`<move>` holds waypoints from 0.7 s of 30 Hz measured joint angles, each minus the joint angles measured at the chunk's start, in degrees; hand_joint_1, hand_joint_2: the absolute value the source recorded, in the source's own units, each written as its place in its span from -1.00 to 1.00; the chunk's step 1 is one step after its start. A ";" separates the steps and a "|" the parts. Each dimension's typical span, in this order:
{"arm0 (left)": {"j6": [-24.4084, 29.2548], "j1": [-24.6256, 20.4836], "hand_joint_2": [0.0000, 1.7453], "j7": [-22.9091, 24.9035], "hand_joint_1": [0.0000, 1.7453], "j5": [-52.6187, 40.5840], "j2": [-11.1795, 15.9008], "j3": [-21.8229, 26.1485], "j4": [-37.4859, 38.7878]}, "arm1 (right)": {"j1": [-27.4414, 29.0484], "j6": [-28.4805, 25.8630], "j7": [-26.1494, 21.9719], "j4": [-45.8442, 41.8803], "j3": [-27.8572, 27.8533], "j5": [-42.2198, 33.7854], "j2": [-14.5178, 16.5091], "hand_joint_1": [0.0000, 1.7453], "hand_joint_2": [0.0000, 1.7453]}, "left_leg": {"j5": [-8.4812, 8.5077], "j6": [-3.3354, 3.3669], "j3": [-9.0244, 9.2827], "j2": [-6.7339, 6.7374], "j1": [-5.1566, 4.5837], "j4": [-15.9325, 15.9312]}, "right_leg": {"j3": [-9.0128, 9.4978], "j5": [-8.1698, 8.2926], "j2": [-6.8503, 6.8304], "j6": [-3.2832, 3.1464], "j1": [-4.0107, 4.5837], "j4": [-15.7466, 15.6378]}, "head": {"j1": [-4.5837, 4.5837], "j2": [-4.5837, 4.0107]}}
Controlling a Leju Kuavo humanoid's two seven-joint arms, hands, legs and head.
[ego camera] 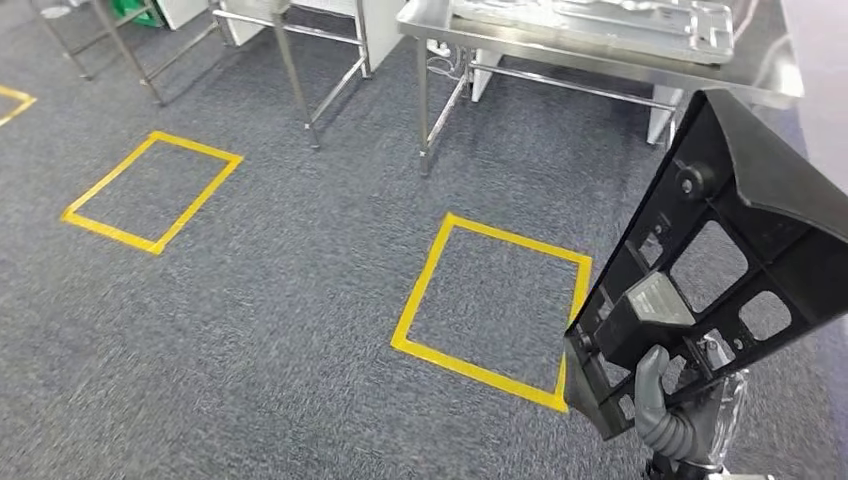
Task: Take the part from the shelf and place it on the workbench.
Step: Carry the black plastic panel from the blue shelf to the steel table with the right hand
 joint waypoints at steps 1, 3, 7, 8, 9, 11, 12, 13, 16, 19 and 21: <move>0.00 0.07 -1.00 -0.03 -1.00 -0.01 0.01 -0.01 0.00 | -0.21 0.02 0.03 0.03 -0.02 -0.03 -0.01 1.00 1.00 | -1.95 -0.06 -1.96 -1.39 0.02 4.10 | -0.04 0.03 0.71 -0.23 0.05 0.01 | -0.01 0.00; 0.00 0.21 -1.00 -0.02 -1.00 -0.01 0.03 -0.03 0.00 | -0.41 0.02 0.08 0.13 -0.02 -0.04 -0.02 1.00 1.00 | -3.79 -0.10 -5.44 -2.38 0.02 10.63 | -0.01 0.03 2.38 -0.42 0.28 0.07 | -0.01 0.00; 0.03 0.34 -1.00 0.19 -1.00 -0.02 0.11 -0.04 0.01 | -0.67 0.02 0.40 0.27 -0.02 -0.01 -0.03 1.00 1.00 | 3.40 1.07 -2.57 -4.72 -0.05 1.21 | 0.24 -0.04 5.82 -0.33 0.68 0.29 | -0.01 0.00; 0.08 0.31 -1.00 0.30 -1.00 -0.01 0.19 -0.04 0.03 | -0.93 0.00 0.62 0.35 -0.02 0.04 -0.04 1.00 1.00 | 4.70 1.36 -1.33 -5.87 -0.06 -2.13 | 0.15 -0.05 6.54 -0.14 0.69 0.38 | -0.01 0.00; 0.14 0.23 -1.00 0.46 -1.00 0.01 0.26 -0.04 0.04 | -1.26 -0.04 0.93 0.46 -0.01 0.13 -0.04 1.00 1.00 | 5.26 1.59 -0.57 -6.77 -0.14 -4.23 | -0.01 -0.04 7.18 0.14 0.60 0.44 | 0.00 0.00; 0.21 -0.06 -1.00 0.78 -1.00 0.01 0.31 -0.04 0.07 | -1.91 -0.21 1.69 0.74 -0.02 0.52 -0.04 1.00 1.00 | 5.26 1.83 -0.12 -6.59 -0.32 -5.36 | -0.39 0.13 8.43 0.97 0.30 0.36 | 0.00 0.00; 0.22 -0.23 -1.00 0.92 -1.00 -0.01 0.26 -0.05 0.07 | -2.18 -0.34 2.09 0.85 -0.02 0.81 -0.03 1.00 1.00 | 5.48 2.09 0.06 -5.97 -0.26 -5.68 | -0.50 0.17 8.50 1.31 0.21 0.42 | 0.01 0.00; 0.21 -0.32 -1.00 1.00 -1.00 -0.03 0.22 -0.07 0.07 | -2.51 -0.50 2.44 0.94 -0.02 1.13 -0.02 1.00 1.00 | 5.74 2.41 0.28 -5.30 -0.13 -6.08 | -0.77 -0.14 7.52 1.63 0.26 0.88 | 0.01 0.00; 0.16 -0.20 -1.00 1.13 -1.00 -0.15 0.13 -0.11 0.07 | -3.94 -0.86 3.05 1.23 -0.03 1.77 0.00 1.00 1.00 | 6.21 3.14 0.51 -3.03 0.10 -6.93 | -4.57 -4.61 2.41 2.59 0.23 8.39 | 0.02 0.00; 0.11 -0.04 -1.00 1.15 -1.00 -0.21 0.12 -0.20 0.07 | -4.53 -0.99 3.36 1.67 -0.03 2.12 0.01 1.00 1.00 | 5.98 3.06 0.52 -0.73 0.12 -6.90 | -8.21 -6.84 1.20 3.59 -0.52 15.61 | 0.01 0.00; 0.09 -0.10 -1.00 1.15 -1.00 -0.22 0.09 -0.26 0.07 | -4.60 -0.98 3.60 1.88 -0.03 2.39 0.01 1.00 1.00 | 5.61 2.61 0.80 0.65 0.24 -6.73 | -5.66 -3.59 0.09 4.02 -0.94 10.83 | 0.01 0.00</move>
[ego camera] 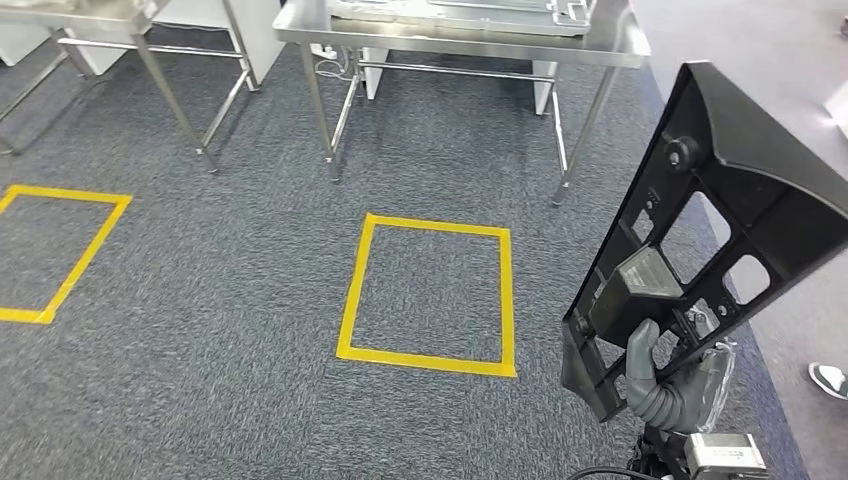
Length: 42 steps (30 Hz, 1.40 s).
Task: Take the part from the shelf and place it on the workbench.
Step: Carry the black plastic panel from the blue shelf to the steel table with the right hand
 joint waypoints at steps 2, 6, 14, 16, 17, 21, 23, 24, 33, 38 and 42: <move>0.00 -0.07 -1.00 -0.02 -1.00 0.06 0.01 -0.02 0.00 | -0.10 0.08 0.15 0.10 0.00 0.15 0.00 1.00 1.00 | -0.65 -0.77 0.31 1.12 -0.11 0.43 | 3.86 2.85 -2.45 -0.25 0.09 -7.44 | -0.01 0.00; -0.02 -0.30 -1.00 0.02 -1.00 0.54 0.03 -0.02 0.00 | -0.03 0.50 1.07 0.33 0.00 0.76 0.00 1.00 1.00 | -1.56 -2.28 1.10 3.03 -0.29 0.62 | 5.13 3.31 -1.92 -2.14 0.66 -10.29 | -0.01 0.00; -1.43 0.11 -1.00 -0.38 -1.00 1.66 0.05 0.04 0.00 | -0.46 -1.53 7.79 2.31 0.00 7.12 -0.02 1.00 1.00 | -7.47 -2.74 -7.70 -3.17 0.24 17.47 | 5.92 2.70 1.67 -4.22 1.06 -10.57 | -0.02 0.00; -1.63 0.34 -1.00 -0.52 -1.00 1.72 0.13 0.06 0.00 | -0.70 -1.90 9.58 2.75 0.00 8.59 -0.02 1.00 1.00 | -2.83 -1.95 -5.17 -3.27 0.06 10.53 | 6.69 2.19 2.37 -4.05 1.23 -10.54 | -0.01 0.00; -1.75 0.39 -1.00 -0.63 -1.00 1.73 0.25 0.07 0.01 | -0.91 -2.04 10.35 2.90 0.00 9.38 -0.04 1.00 1.00 | -1.24 -1.47 -3.59 -3.41 -0.11 6.61 | 6.99 1.89 2.59 -3.82 1.39 -10.45 | -0.01 0.00; -2.27 0.28 -1.00 -1.26 -1.00 1.58 0.44 0.11 0.02 | -1.97 -2.03 12.46 3.15 0.00 11.41 -0.26 1.00 1.00 | -0.63 -0.33 -1.40 -3.63 -0.75 1.44 | 7.28 1.98 2.96 -2.25 1.16 -10.05 | -0.02 0.00; -2.43 0.42 -1.00 -1.48 -1.00 1.52 0.44 0.11 0.02 | -2.66 -1.93 12.86 3.20 0.00 11.70 -0.42 1.00 1.00 | -0.56 0.29 -0.36 -3.55 -0.58 0.66 | 6.95 1.51 2.24 -1.67 1.10 -8.48 | -0.01 0.00; -2.50 0.49 -1.00 -1.54 -1.00 1.49 0.44 0.11 0.02 | -3.17 -1.84 12.92 3.23 0.00 11.74 -0.55 1.00 1.00 | -0.58 0.53 0.16 -3.49 -0.49 0.46 | 6.03 0.44 1.83 -1.47 1.03 -6.58 | -0.01 0.00; -3.02 0.73 -1.00 -0.53 -1.00 1.14 0.41 0.11 0.03 | -11.46 1.80 14.59 6.80 -0.01 9.70 -3.96 1.00 1.00 | -3.73 -0.33 4.01 -3.01 -0.37 0.38 | 1.28 5.69 0.42 -0.60 0.41 -7.73 | 0.01 0.00; -3.10 0.43 -1.00 -0.30 -1.00 1.06 0.42 0.11 0.04 | -20.26 4.47 16.75 13.10 0.29 7.98 -7.27 1.00 1.00 | -4.40 -1.89 3.86 -2.88 -0.38 2.40 | 2.32 5.45 0.77 -3.10 0.80 -9.63 | 0.02 0.00; -3.23 0.38 -1.00 0.06 -1.00 0.93 0.42 0.10 0.04 | -29.62 6.60 18.78 20.43 2.27 7.31 -9.58 1.00 1.00 | -8.40 -2.54 -4.79 -3.23 -0.22 15.65 | 3.65 4.42 1.20 -4.21 0.89 -9.82 | 0.02 0.00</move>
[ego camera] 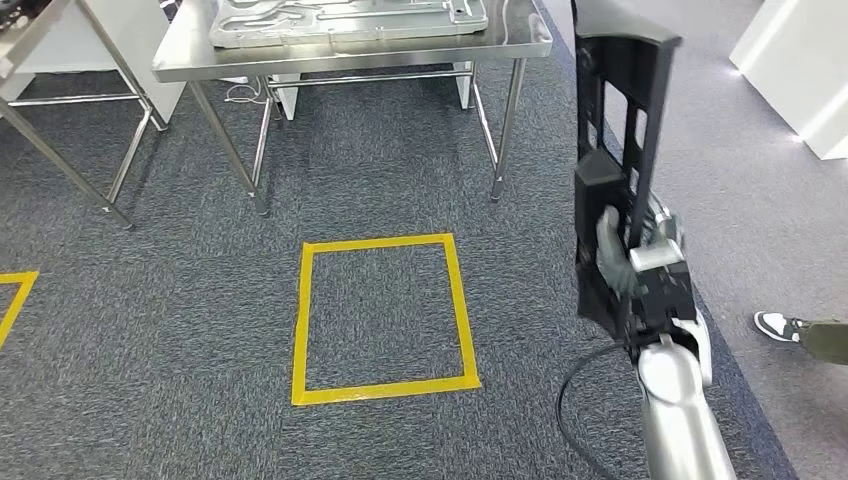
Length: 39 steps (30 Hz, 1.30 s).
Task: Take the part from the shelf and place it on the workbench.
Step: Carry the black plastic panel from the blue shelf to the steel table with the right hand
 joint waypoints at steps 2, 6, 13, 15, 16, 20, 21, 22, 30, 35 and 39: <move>-0.07 0.07 -1.00 0.35 -1.00 -0.14 0.01 -0.02 0.00 | -4.72 0.88 1.15 4.61 1.74 0.49 -0.68 1.00 1.00 | -0.84 0.10 -3.51 0.00 -0.02 2.60 | 0.75 -0.62 0.42 -0.07 0.24 0.01 | 0.00 0.00; -0.08 0.33 -1.00 0.86 -1.00 -0.22 0.21 -0.03 0.03 | -13.86 2.57 2.94 13.61 6.15 3.14 -1.02 1.00 1.00 | 9.02 1.52 -2.03 0.04 -0.55 -9.58 | 2.74 -2.00 0.75 0.21 0.67 0.03 | 0.01 0.00; -0.42 0.04 -1.00 1.10 -1.00 -0.04 0.38 -0.08 0.07 | -29.34 5.54 3.97 29.59 14.74 5.82 0.12 1.00 1.00 | 11.47 3.25 0.06 0.00 -0.46 -14.31 | 1.34 -4.64 0.06 2.10 0.68 3.32 | 0.01 0.00; -0.72 -0.08 -1.00 1.10 -1.00 -0.03 0.43 -0.08 0.07 | -32.81 7.92 4.11 33.57 16.98 6.77 0.83 1.00 1.00 | 11.00 3.53 0.72 -0.10 -0.48 -14.51 | -2.94 -7.20 -0.17 2.45 0.36 10.68 | 0.02 0.00; -0.88 -0.09 -1.00 1.12 -1.00 -0.04 0.44 -0.10 0.07 | -34.13 9.20 4.17 35.39 18.01 7.23 1.22 1.00 1.00 | 10.67 3.54 1.03 -0.19 -0.45 -14.48 | -5.25 -7.79 -0.18 2.65 0.18 13.99 | 0.01 0.00; -1.50 0.15 -1.00 1.20 -1.00 -0.26 0.49 -0.20 0.07 | -38.97 15.48 4.71 41.78 23.16 9.40 3.31 1.00 1.00 | 8.68 2.77 2.99 -0.52 -0.17 -14.03 | -5.69 0.36 -0.41 3.13 -0.50 8.10 | 0.02 0.00; -1.70 0.12 -1.00 1.21 -1.00 -0.34 0.54 -0.22 0.08 | -40.34 17.02 4.84 43.28 24.53 9.72 3.89 1.00 1.00 | 8.14 2.41 3.31 -0.54 -0.22 -13.78 | -4.57 2.33 -0.48 3.10 -0.42 4.76 | 0.01 0.00; -1.91 0.05 -1.00 1.21 -1.00 -0.44 0.59 -0.25 0.09 | -41.63 18.43 4.96 44.62 25.85 9.92 4.56 1.00 1.00 | 7.73 2.01 3.38 -0.55 -0.28 -13.59 | -3.66 3.03 -0.52 2.87 -0.32 2.28 | 0.01 0.00; -2.38 -0.16 -1.00 1.21 -1.00 -0.29 0.83 -0.34 0.11 | -46.09 24.45 5.39 51.38 33.86 11.31 10.50 1.00 1.00 | 2.51 -0.43 -1.40 -0.42 0.04 -3.36 | -0.90 0.58 -0.15 -0.03 -0.02 -0.10 | -0.03 0.00; -2.32 0.05 -1.00 1.58 -1.00 0.13 0.86 -0.34 0.11 | -46.57 25.53 6.97 54.70 37.53 12.89 12.94 1.00 1.00 | 8.44 -0.22 -4.69 -0.42 0.04 -4.06 | 1.39 -1.23 0.06 0.04 0.35 -0.01 | -0.03 0.00; -2.22 0.16 -1.00 1.84 -1.00 0.45 0.87 -0.34 0.17 | -47.68 24.44 9.20 55.37 38.75 14.77 13.64 1.00 1.00 | 11.48 1.17 -1.43 -0.57 -0.50 -12.51 | 1.83 -2.04 0.21 1.01 0.65 -0.05 | -0.03 0.00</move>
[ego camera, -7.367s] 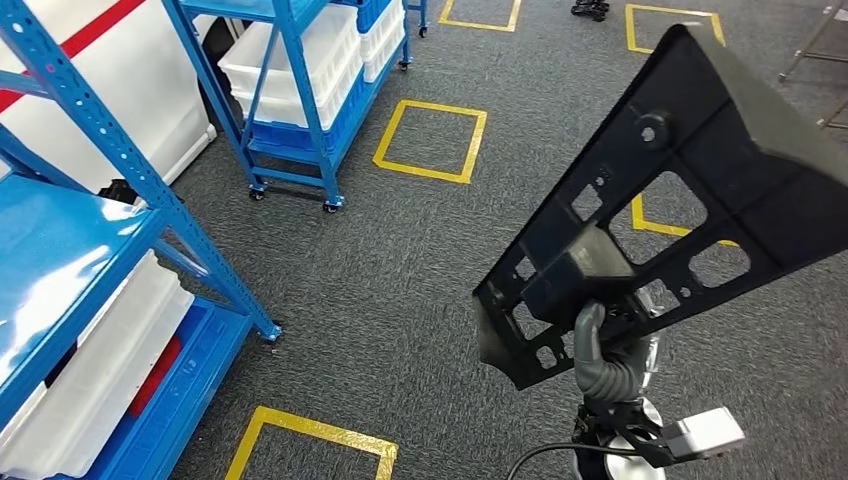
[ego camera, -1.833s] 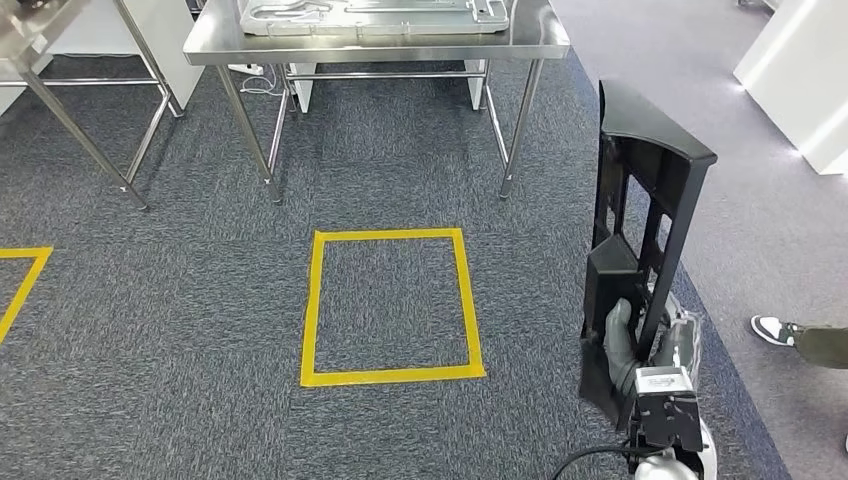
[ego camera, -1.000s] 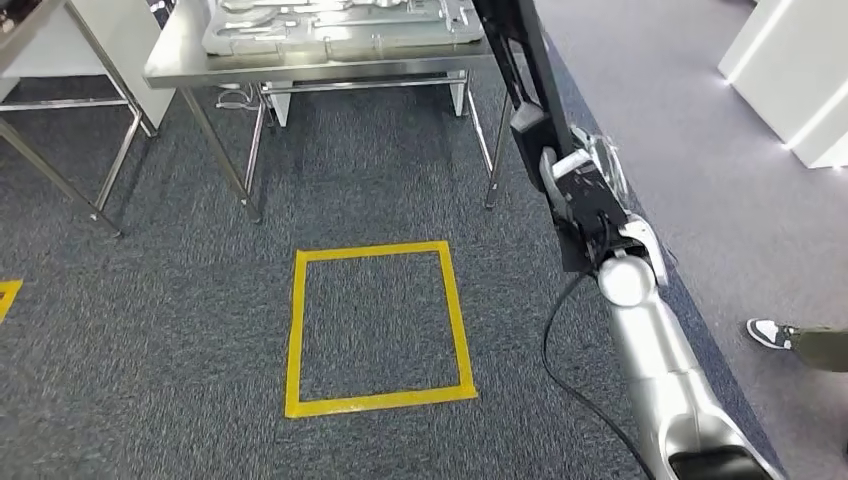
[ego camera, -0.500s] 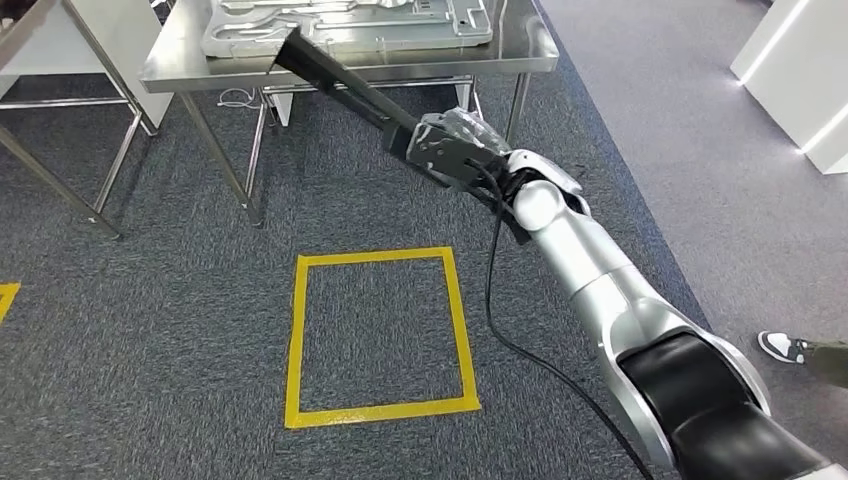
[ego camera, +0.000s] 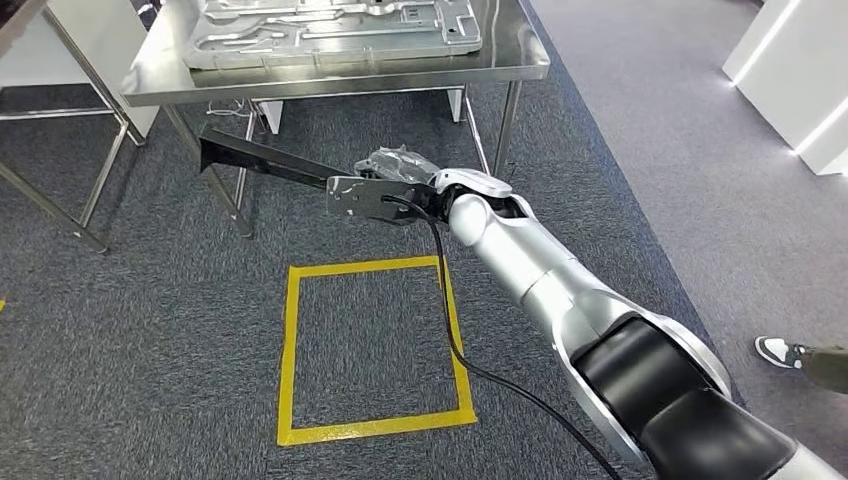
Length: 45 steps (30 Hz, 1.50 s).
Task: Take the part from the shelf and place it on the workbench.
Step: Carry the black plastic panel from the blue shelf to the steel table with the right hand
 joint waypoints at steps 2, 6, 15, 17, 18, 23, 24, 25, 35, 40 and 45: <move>-0.02 -0.04 -1.00 0.07 -1.00 0.03 -0.02 0.00 0.01 | -0.30 -0.16 1.41 -0.15 0.30 1.09 -0.01 1.00 1.00 | -0.24 0.64 0.30 0.01 0.16 -0.51 | 0.09 -0.30 -0.05 0.62 0.04 0.01 | 0.01 0.00; -0.10 0.10 -1.00 0.11 -1.00 0.13 -0.04 0.02 0.01 | -2.05 0.02 2.68 -0.66 0.39 2.40 -0.86 1.00 1.00 | -0.69 1.91 1.23 0.13 0.41 -1.12 | -4.45 -4.66 -0.23 1.51 -0.05 9.19 | 0.01 0.00; -0.74 0.32 -1.00 -0.05 -1.00 0.14 -0.10 0.02 0.03 | -7.03 1.72 -0.17 -1.85 0.41 3.32 -3.84 1.00 1.00 | -2.83 1.09 3.31 -0.09 0.00 -0.89 | -3.74 3.56 -0.60 0.55 0.33 0.54 | 0.00 0.00; -0.92 0.27 -1.00 -0.22 -1.00 0.05 -0.05 0.01 0.03 | -8.15 1.98 -1.51 -2.30 0.42 3.65 -4.37 1.00 1.00 | -3.11 0.52 3.38 -0.03 -0.02 -1.01 | -3.39 3.21 -0.55 0.06 0.28 -0.14 | -0.01 0.00; -1.01 0.31 -1.00 -0.32 -1.00 -0.01 -0.01 0.01 0.03 | -8.66 2.11 -2.14 -2.50 0.42 3.73 -4.69 1.00 1.00 | -3.50 0.23 3.40 -0.01 -0.01 -0.64 | -3.06 3.13 -0.54 -0.26 0.12 -0.44 | 0.00 0.00; -1.64 0.35 -1.00 -0.52 -1.00 -0.54 0.16 -0.12 0.03 | -10.46 4.04 -5.41 -2.90 0.43 3.45 -5.44 1.00 1.00 | -9.19 -0.97 -4.15 0.02 0.48 14.24 | -1.47 2.31 -0.42 -1.21 -0.24 -0.91 | -0.01 0.00; -1.75 0.37 -1.00 -0.51 -1.00 -0.62 0.19 -0.21 0.03 | -10.50 4.75 -6.00 -2.89 0.45 3.38 -5.60 1.00 1.00 | -8.78 -1.12 -5.35 0.03 0.56 15.60 | -1.14 2.03 -0.38 -1.14 -0.24 -0.87 | -0.01 0.00; -1.82 0.41 -1.00 -0.50 -1.00 -0.66 0.21 -0.30 0.03 | -10.56 5.47 -6.48 -2.87 0.47 3.32 -5.76 1.00 1.00 | -7.15 -1.19 -5.40 0.03 0.64 14.59 | -0.77 1.73 -0.34 -1.03 -0.26 -0.82 | -0.01 0.00; -2.01 0.48 -1.00 -0.46 -1.00 -0.50 0.31 -0.93 0.07 | -14.43 9.39 -8.41 -1.33 3.03 1.87 -6.58 1.00 1.00 | -1.14 1.86 1.72 -0.12 0.64 -1.01 | -1.38 -1.37 -0.26 1.76 -0.13 3.87 | 0.03 0.00; -1.91 0.64 -1.00 -0.39 -1.00 -0.51 0.31 -1.02 0.07 | -15.16 8.97 -8.47 -0.06 4.96 1.51 -7.52 1.00 1.00 | -2.89 2.32 3.54 -0.29 0.54 -1.10 | -10.06 -3.30 -0.36 1.95 -0.33 15.37 | 0.05 0.00; -1.76 0.72 -1.00 -0.38 -1.00 -0.61 0.25 -1.19 0.09 | -15.66 7.84 -8.48 1.07 6.47 1.25 -8.65 1.00 1.00 | -5.37 1.28 6.67 -0.31 0.35 -1.52 | -5.27 5.04 -0.72 0.69 0.43 0.21 | 0.05 0.00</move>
